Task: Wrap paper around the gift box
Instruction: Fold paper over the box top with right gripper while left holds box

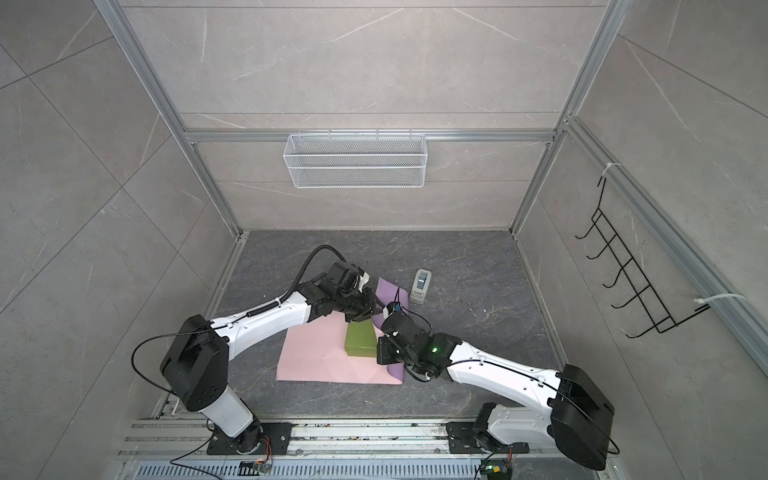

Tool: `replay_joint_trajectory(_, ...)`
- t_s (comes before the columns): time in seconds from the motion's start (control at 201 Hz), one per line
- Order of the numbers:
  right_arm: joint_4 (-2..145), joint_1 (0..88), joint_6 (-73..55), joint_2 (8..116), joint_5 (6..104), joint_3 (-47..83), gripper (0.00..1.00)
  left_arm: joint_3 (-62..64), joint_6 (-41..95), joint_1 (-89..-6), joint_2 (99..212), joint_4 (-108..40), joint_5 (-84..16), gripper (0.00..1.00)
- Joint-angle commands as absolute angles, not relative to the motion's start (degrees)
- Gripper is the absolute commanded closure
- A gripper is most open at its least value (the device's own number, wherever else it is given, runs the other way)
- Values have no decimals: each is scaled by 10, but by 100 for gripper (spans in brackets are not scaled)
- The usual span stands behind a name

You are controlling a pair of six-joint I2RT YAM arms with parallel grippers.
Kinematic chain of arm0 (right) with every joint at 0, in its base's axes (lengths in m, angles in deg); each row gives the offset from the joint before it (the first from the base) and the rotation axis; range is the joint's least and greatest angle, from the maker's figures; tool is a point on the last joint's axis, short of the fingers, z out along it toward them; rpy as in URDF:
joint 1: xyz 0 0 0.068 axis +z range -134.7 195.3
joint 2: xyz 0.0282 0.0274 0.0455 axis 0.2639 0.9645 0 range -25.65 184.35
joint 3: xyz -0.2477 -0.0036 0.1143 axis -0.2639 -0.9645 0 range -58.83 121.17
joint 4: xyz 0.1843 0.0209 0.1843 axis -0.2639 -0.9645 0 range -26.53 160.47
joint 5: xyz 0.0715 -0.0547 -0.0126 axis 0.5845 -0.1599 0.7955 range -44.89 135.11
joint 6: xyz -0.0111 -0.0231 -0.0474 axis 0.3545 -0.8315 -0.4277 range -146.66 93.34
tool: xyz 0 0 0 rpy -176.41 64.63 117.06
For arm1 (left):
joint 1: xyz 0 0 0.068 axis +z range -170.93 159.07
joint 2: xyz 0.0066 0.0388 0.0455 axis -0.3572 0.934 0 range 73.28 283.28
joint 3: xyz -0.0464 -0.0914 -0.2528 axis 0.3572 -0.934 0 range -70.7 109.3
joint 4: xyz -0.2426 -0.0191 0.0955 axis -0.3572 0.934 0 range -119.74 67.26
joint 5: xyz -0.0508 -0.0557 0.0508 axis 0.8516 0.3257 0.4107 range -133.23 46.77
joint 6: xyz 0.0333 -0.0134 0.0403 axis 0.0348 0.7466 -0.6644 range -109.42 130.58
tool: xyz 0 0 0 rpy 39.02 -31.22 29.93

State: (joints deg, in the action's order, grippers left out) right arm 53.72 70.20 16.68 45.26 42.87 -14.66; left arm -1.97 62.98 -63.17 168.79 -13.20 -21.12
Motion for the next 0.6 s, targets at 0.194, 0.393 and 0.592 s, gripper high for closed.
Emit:
replay_joint_trajectory(0.194, 539, 707, 170, 457, 414, -125, 79, -8, 591, -623, 1696, -127, -220, 97)
replay_joint_trajectory(0.393, 486, 706, 122, 417, 430, -105, 48, -26, 565, -612, 1678, -148, -204, 100)
replay_joint_trajectory(0.592, 417, 688, 62, 368, 454, -79, 27, -50, 554, -606, 1661, -173, -186, 100)
